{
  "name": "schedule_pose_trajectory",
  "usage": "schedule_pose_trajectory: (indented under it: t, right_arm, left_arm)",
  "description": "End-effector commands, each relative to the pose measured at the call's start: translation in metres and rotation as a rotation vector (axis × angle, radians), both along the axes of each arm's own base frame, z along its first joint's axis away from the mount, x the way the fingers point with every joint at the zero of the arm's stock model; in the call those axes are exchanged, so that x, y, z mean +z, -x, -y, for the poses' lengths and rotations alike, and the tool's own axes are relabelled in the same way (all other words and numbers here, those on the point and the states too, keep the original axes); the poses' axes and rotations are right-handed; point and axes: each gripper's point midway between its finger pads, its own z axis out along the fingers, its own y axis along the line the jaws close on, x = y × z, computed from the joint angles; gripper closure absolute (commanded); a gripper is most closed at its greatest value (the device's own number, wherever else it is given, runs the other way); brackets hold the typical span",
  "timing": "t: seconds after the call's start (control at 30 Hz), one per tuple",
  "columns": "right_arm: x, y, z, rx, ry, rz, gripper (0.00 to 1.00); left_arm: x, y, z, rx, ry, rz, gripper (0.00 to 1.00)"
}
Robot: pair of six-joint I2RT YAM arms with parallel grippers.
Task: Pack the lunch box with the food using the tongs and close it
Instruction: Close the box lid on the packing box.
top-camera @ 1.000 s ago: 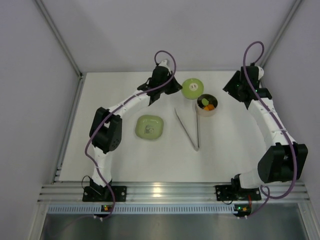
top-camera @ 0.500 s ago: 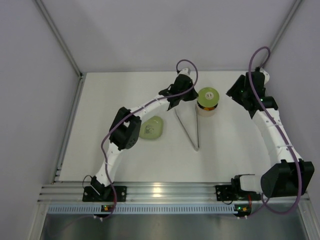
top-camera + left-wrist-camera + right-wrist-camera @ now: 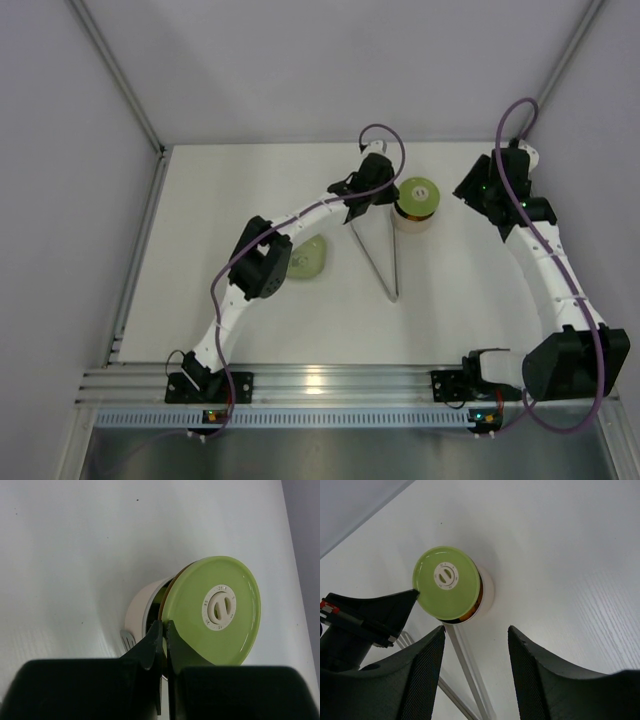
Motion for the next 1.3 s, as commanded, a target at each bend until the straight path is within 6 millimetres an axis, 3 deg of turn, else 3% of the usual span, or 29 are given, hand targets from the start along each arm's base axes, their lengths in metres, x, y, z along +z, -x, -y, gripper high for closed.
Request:
schedule_pose_trajectory:
  t: [0.0,0.5,0.77,1.03,1.27]
  right_arm:
    - [0.004,0.008,0.009,-0.015,0.021,0.006,0.47]
    - [0.000,0.007,0.011,-0.024,0.027,-0.005,0.47]
    - [-0.003,0.003,0.011,-0.024,0.034,-0.015,0.47]
    - [-0.016,-0.015,0.010,-0.009,0.050,-0.062,0.47]
    - [-0.025,-0.031,0.010,0.005,0.061,-0.096,0.47]
  left_arm:
    - [0.030,-0.011,-0.002,0.028,0.015,0.056,1.00]
    - [0.007,-0.001,-0.005,0.000,-0.038,-0.015,1.00]
    - [0.005,0.003,-0.005,-0.020,-0.044,-0.021,1.00]
    - [0.001,0.006,-0.004,-0.041,-0.054,-0.037,1.00]
    - [-0.014,0.008,-0.005,-0.044,-0.083,-0.066,1.00]
